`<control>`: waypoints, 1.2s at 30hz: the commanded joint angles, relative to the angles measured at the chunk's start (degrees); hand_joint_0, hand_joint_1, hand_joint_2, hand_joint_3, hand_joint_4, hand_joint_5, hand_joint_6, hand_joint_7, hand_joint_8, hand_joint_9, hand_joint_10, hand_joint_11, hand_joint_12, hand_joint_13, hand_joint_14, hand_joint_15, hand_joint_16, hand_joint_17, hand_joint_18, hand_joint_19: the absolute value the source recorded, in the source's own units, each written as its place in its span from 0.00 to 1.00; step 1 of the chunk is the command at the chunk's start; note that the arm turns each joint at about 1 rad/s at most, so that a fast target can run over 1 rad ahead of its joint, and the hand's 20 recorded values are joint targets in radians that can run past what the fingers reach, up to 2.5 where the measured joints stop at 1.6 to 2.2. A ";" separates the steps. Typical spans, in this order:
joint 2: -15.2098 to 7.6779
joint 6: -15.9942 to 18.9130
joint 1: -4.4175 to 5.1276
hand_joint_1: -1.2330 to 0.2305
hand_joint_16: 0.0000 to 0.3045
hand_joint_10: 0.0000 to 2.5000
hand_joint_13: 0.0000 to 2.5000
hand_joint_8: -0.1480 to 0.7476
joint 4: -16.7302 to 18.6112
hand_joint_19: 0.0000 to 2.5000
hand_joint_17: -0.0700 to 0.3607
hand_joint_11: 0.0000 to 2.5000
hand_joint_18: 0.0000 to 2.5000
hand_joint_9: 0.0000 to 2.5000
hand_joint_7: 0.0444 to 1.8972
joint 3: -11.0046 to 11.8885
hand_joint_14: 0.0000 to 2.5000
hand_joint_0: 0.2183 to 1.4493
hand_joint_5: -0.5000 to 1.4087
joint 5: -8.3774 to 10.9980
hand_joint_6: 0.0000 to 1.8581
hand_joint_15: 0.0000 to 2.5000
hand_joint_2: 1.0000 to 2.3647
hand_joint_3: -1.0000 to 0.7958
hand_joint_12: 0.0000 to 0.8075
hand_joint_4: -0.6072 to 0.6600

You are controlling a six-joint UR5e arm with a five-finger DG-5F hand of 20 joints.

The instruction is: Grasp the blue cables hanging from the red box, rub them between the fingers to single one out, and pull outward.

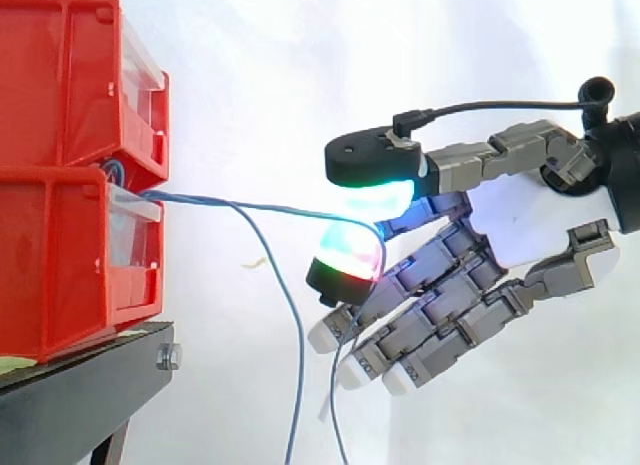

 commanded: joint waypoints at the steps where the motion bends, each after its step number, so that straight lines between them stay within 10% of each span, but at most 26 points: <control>1: 0.02 -0.06 0.09 0.29 0.20 0.00 0.13 0.37 -0.14 0.02 0.48 0.00 0.12 0.12 0.57 -0.14 0.00 0.29 0.22 0.33 0.46 0.06 0.00 0.51 0.47 0.37; 5: 0.19 -0.15 0.00 0.31 0.19 0.00 0.12 0.36 -0.58 0.04 0.46 0.00 0.10 0.12 0.58 -0.05 0.00 0.30 0.21 0.85 0.46 0.06 0.01 0.49 0.45 0.41; 13: 5.91 -6.21 -0.26 0.32 0.18 0.00 0.19 0.43 -6.12 0.08 0.44 0.03 0.16 0.21 0.57 -0.05 0.00 0.30 0.21 9.20 0.47 0.10 0.01 0.48 0.45 0.48; 23: 7.40 -13.16 0.00 0.33 0.18 0.00 0.23 0.44 -6.12 0.11 0.44 0.07 0.20 0.27 0.56 -0.49 0.00 0.30 0.21 11.31 0.47 0.13 0.01 0.49 0.46 0.49; 36: 7.40 -1.47 1.23 0.32 0.18 0.00 0.24 0.46 5.40 0.11 0.45 0.10 0.21 0.30 0.57 -9.54 0.00 0.30 0.21 10.70 0.47 0.13 0.01 0.50 0.47 0.49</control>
